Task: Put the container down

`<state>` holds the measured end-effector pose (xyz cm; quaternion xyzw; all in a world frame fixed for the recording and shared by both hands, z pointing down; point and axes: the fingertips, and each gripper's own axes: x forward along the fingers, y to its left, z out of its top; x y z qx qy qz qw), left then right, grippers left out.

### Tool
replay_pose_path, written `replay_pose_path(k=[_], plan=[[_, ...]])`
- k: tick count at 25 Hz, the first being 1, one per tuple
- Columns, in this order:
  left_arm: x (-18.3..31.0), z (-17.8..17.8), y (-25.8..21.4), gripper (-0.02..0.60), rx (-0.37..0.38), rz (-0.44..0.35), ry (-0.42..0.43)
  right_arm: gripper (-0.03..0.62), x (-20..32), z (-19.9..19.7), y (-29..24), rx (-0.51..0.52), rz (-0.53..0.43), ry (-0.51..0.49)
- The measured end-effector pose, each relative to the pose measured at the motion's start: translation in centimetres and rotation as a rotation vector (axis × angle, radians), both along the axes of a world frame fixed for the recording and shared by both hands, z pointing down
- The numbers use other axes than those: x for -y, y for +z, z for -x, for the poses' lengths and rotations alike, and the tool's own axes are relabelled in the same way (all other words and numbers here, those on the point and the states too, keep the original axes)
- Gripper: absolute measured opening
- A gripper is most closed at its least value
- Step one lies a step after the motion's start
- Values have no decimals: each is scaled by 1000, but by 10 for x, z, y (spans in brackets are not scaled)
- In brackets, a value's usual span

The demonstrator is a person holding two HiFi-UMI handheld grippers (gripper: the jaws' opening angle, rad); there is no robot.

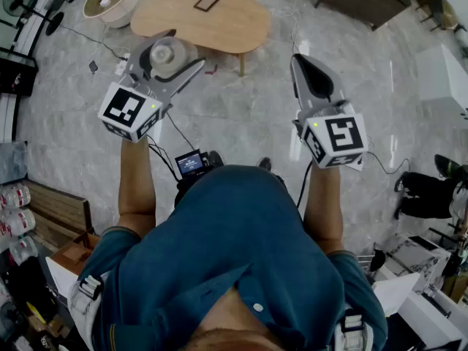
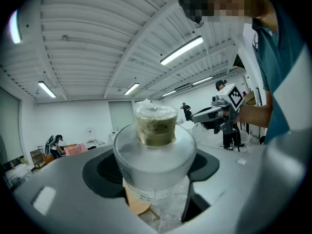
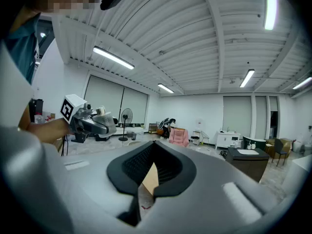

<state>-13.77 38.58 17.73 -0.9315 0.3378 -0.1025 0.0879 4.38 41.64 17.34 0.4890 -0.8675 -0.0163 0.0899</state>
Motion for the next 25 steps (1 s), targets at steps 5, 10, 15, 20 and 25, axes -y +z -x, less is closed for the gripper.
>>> replay_pose_path(k=[5,10,15,20,25], plan=[[7,11,5,336,0,7,8,8,5,12,5,-6,6,4],[16,23,7,336,0,14,26,8,13,23,6,-20,16,17],[24,40,11,336,-12,19,40,9,19,41,6,-8,19,30],[34,49,12,336,-20,16,53,12,28,53,2,15,8,28],[55,48,10,336,-28,21,49,12,51,52,0,23,13,20]])
